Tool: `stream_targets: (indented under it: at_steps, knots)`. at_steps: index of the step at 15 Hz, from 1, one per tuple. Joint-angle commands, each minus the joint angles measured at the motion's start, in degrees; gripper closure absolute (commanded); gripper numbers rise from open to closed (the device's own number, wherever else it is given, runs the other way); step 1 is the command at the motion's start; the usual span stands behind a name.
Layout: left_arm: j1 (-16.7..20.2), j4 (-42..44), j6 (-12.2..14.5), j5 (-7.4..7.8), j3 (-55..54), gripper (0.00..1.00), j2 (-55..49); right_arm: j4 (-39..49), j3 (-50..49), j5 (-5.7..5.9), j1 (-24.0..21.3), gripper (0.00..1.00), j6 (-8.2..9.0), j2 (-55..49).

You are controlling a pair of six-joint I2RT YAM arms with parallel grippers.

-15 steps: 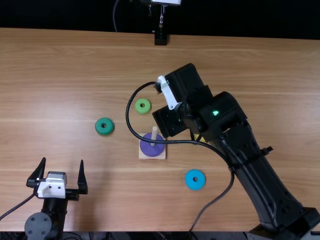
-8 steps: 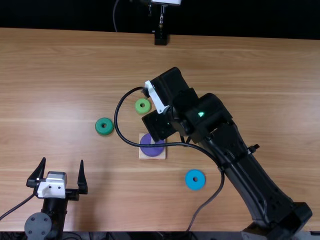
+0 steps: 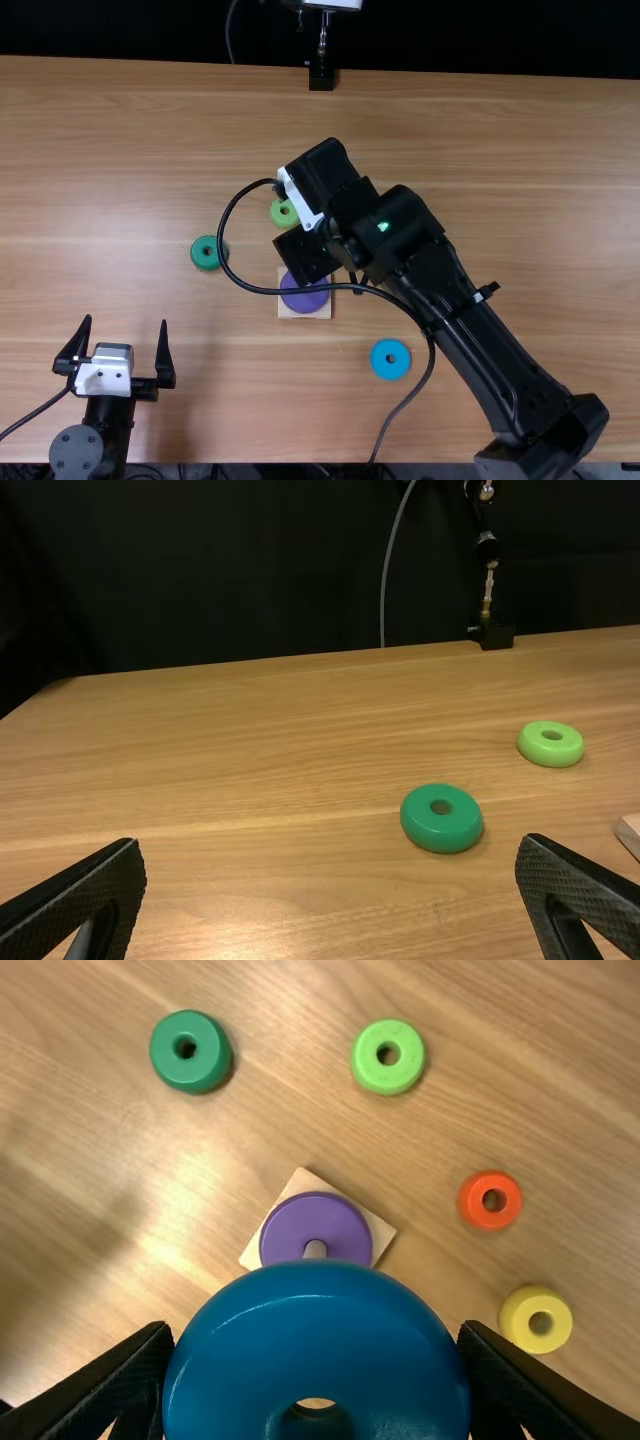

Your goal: Build the Hanoi tower: stack the rings onto the peg from bottom to top in this color order: purple, dark blue, light blue, dark green, light green, yellow, orange.

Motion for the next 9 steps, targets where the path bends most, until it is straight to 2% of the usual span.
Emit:
stream_targets:
  at_steps: [1,9]
  knots:
    - [0.4,-1.1,0.5,-0.16,-0.7,0.0,-0.7,0.0,1.4,-0.26,0.8,1.0,0.22,0.7]
    - [0.4,-1.1,0.5,-0.16,-0.7,0.0,-0.7,0.1,1.0,-0.26,1.5,1.0,0.33,1.9]
